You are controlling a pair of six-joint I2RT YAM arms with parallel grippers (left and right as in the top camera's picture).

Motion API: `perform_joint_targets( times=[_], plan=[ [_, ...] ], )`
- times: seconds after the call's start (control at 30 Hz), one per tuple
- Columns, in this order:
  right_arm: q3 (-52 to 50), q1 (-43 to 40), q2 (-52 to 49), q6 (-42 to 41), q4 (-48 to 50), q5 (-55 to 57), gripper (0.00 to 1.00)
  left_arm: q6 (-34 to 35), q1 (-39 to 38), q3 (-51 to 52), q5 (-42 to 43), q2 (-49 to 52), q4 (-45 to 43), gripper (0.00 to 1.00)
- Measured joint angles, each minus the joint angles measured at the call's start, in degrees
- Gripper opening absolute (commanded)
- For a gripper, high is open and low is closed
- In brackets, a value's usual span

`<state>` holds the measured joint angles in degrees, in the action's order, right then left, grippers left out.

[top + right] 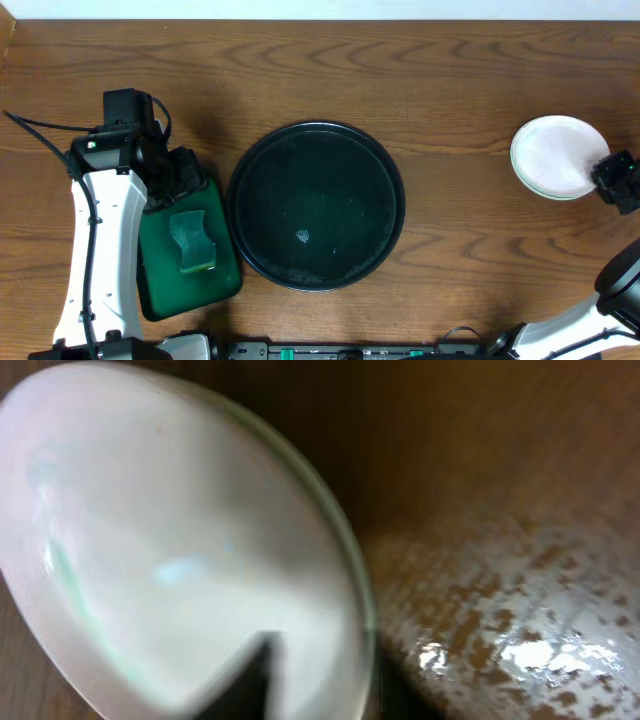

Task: Clean dirty plates on tray and stack at the side
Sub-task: 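Open the right gripper and pull it back from the stack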

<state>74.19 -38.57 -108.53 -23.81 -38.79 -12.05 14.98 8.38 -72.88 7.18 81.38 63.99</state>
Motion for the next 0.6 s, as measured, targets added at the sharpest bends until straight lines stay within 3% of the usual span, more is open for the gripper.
perform_joint_targets(
  times=[0.43, 0.6],
  plan=[
    [0.0, 3.9, 0.2, 1.3, -4.0, -5.1, 0.99, -0.3, 0.0, 0.0, 0.0, 0.0, -1.0, 0.66],
    [0.0, 6.8, 6.1, 3.3, -7.8, -6.5, 0.99, -1.7, 0.0, 0.0, 0.0, -2.0, -2.9, 0.66]
  ],
)
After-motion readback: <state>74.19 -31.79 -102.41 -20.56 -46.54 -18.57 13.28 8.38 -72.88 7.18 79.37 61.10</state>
